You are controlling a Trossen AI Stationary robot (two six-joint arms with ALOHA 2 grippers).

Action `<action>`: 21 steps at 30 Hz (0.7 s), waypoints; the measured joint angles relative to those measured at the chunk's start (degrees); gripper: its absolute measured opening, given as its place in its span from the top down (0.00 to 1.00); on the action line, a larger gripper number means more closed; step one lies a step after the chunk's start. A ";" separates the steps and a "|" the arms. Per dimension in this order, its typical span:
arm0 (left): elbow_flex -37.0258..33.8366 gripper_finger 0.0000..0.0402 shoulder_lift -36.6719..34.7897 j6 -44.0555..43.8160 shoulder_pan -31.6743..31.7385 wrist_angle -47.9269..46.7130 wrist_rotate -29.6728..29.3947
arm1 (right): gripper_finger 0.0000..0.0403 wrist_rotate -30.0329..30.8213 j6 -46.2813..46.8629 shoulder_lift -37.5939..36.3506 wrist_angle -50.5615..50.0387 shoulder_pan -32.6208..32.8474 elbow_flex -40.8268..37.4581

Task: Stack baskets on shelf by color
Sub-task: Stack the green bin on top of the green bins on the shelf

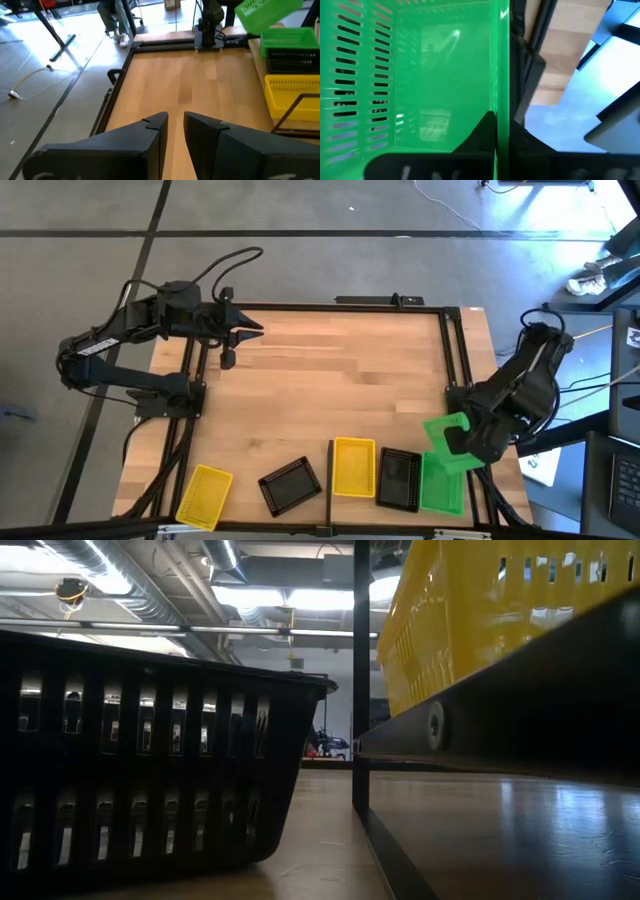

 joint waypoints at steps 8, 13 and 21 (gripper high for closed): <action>0.00 0.86 1.85 2.56 0.00 0.95 -1.93 | 1.00 -2.51 -0.04 2.96 2.13 0.04 2.18; 0.03 0.86 2.84 2.99 0.96 2.37 -1.51 | 1.00 -2.49 0.06 3.78 1.67 -0.04 5.83; 0.00 0.86 3.88 4.49 2.01 2.31 -1.34 | 1.00 -4.81 0.27 4.36 8.30 -0.69 8.00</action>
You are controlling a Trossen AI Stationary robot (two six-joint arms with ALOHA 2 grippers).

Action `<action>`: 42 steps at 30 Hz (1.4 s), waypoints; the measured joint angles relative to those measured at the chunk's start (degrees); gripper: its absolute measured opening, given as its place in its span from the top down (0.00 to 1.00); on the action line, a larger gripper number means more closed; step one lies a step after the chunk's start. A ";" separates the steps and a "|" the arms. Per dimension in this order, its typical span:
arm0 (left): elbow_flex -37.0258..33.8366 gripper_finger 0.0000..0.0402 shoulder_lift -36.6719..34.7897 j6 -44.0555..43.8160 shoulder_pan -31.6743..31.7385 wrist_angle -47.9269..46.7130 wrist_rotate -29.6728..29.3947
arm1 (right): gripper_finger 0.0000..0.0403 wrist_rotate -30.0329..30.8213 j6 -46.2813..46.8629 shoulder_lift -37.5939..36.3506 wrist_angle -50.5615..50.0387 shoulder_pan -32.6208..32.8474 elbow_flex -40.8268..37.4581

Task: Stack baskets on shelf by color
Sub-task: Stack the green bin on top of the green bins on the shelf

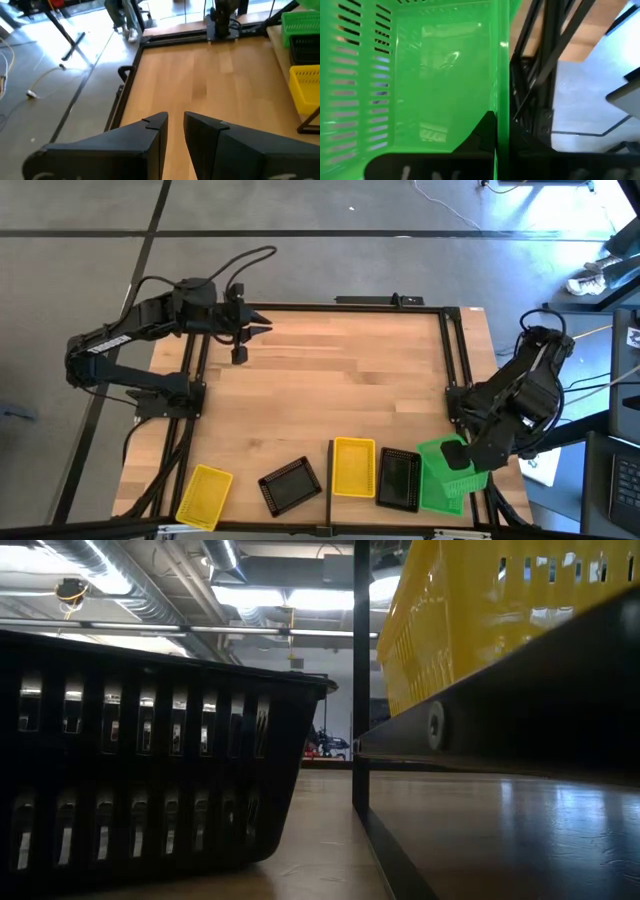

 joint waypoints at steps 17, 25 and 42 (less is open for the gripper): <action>0.00 0.86 0.41 1.46 -0.02 -0.15 0.02 | 1.00 -3.08 1.34 2.85 -2.09 0.01 -3.66; 0.00 0.86 0.41 1.39 -0.02 -0.15 0.02 | 1.00 -3.05 1.36 5.09 -1.91 -0.02 -3.70; 0.00 0.86 0.41 1.10 -0.02 -0.15 0.00 | 1.00 -2.20 1.07 6.21 -1.40 -0.02 -3.70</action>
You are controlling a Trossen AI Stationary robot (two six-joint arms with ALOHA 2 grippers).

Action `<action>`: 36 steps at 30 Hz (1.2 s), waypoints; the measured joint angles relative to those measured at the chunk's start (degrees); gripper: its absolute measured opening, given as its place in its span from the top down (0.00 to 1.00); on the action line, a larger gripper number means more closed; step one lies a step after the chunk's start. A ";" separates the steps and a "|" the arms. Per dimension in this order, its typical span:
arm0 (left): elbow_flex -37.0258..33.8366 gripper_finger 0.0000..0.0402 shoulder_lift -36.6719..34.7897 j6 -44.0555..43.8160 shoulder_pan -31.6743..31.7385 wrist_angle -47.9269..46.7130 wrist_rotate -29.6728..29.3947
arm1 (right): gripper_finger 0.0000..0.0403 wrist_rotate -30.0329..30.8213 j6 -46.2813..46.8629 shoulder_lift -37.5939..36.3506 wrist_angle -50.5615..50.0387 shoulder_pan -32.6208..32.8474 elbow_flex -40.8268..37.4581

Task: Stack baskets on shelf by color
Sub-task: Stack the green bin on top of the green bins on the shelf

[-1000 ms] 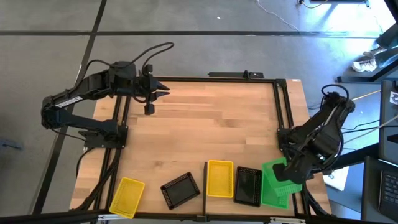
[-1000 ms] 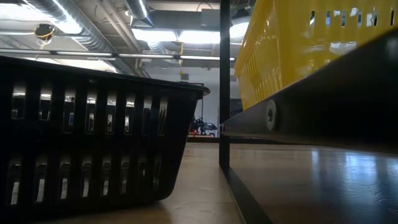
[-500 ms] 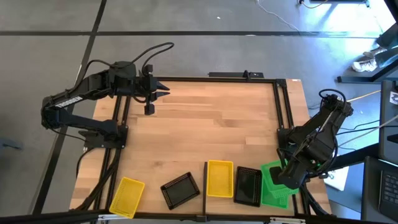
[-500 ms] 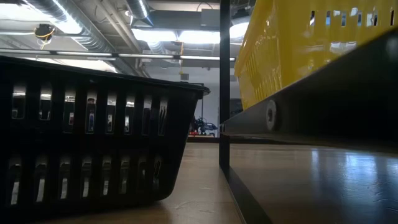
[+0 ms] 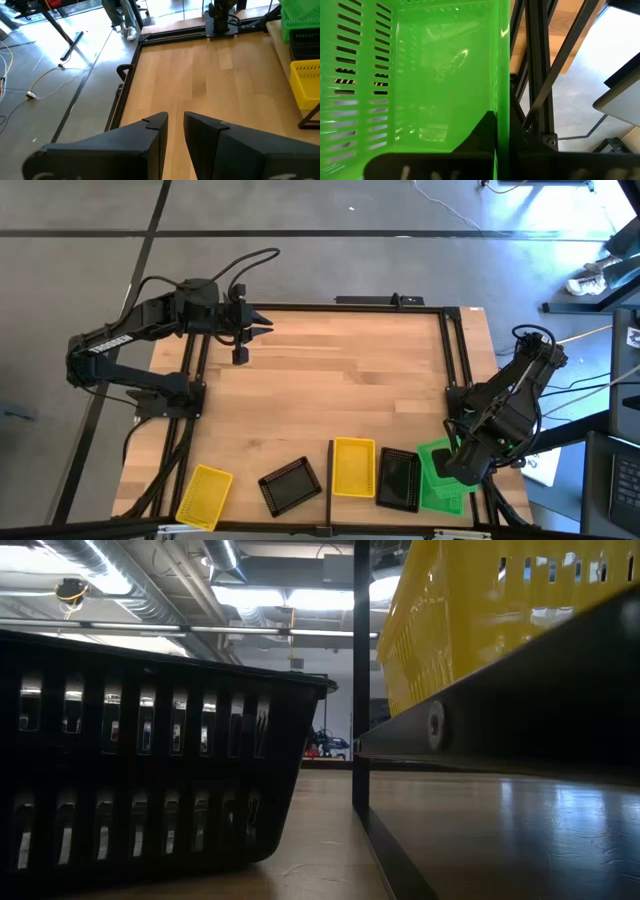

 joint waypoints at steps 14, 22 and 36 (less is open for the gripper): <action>0.00 0.86 0.00 0.38 0.00 0.01 -0.07 | 0.85 0.08 -0.16 0.00 0.67 0.00 0.00; 0.00 0.86 0.00 0.42 0.00 0.04 -0.09 | 0.85 0.13 -0.36 0.00 0.53 0.00 0.00; 0.00 0.86 0.00 1.36 0.00 0.04 -0.09 | 0.86 9.73 -3.20 2.27 -1.53 0.00 -0.04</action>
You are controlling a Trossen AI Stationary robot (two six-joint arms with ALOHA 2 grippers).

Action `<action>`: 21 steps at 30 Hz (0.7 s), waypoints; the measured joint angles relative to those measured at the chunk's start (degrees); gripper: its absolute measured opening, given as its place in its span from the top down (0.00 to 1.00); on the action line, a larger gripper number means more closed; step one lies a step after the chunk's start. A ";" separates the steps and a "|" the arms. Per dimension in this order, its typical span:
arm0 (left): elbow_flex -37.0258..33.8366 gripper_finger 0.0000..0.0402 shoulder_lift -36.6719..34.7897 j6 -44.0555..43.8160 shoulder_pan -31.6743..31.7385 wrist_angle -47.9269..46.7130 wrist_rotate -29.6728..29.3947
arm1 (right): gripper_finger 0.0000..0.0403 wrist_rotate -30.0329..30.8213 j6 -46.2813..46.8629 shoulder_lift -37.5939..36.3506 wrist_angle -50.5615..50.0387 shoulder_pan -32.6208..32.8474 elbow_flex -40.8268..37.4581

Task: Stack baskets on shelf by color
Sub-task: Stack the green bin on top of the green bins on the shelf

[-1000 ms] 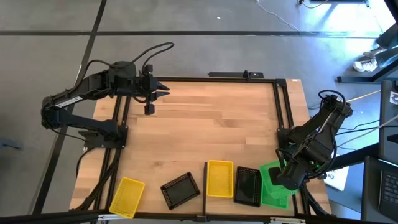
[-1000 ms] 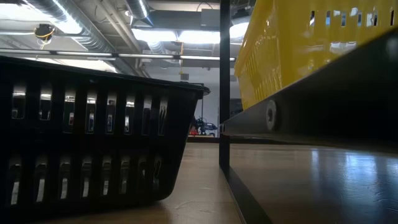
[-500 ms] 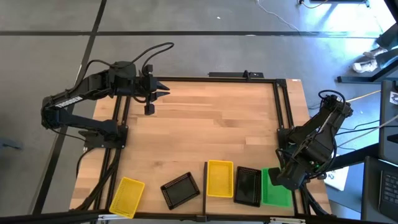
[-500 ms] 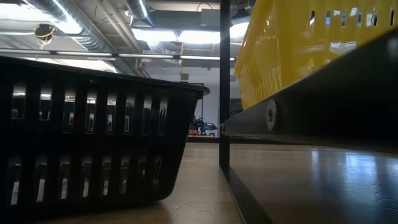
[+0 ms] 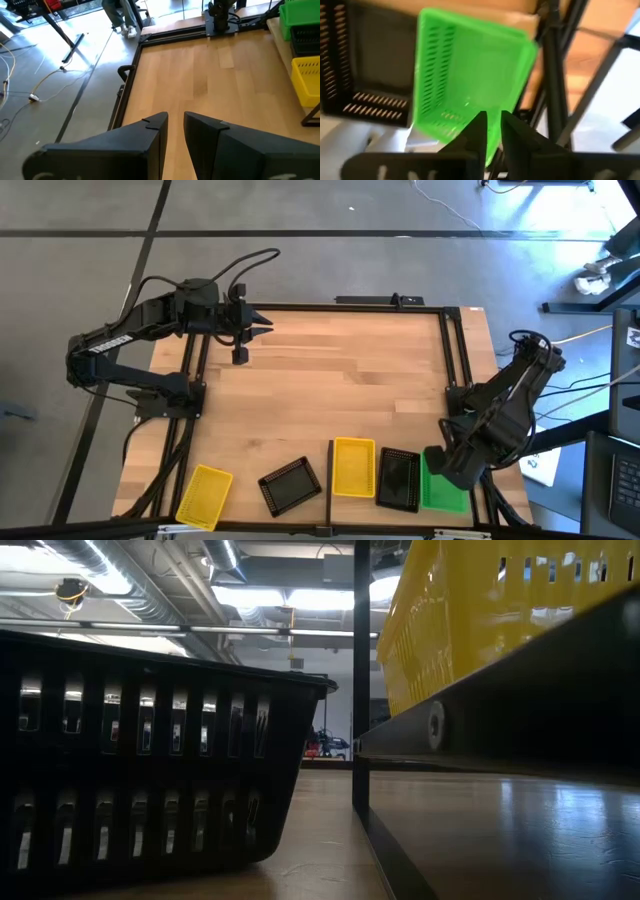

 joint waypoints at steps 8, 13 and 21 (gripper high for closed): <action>0.00 0.86 0.00 0.57 0.00 0.22 -0.07 | 0.98 0.83 0.25 0.20 -5.71 0.00 0.00; 0.00 0.86 0.00 0.55 0.00 0.24 -0.09 | 1.00 -0.59 0.50 0.17 -5.69 0.00 -2.10; 0.00 0.86 0.00 0.51 0.00 0.32 -0.11 | 1.00 -3.70 0.48 0.04 -1.14 0.00 -7.92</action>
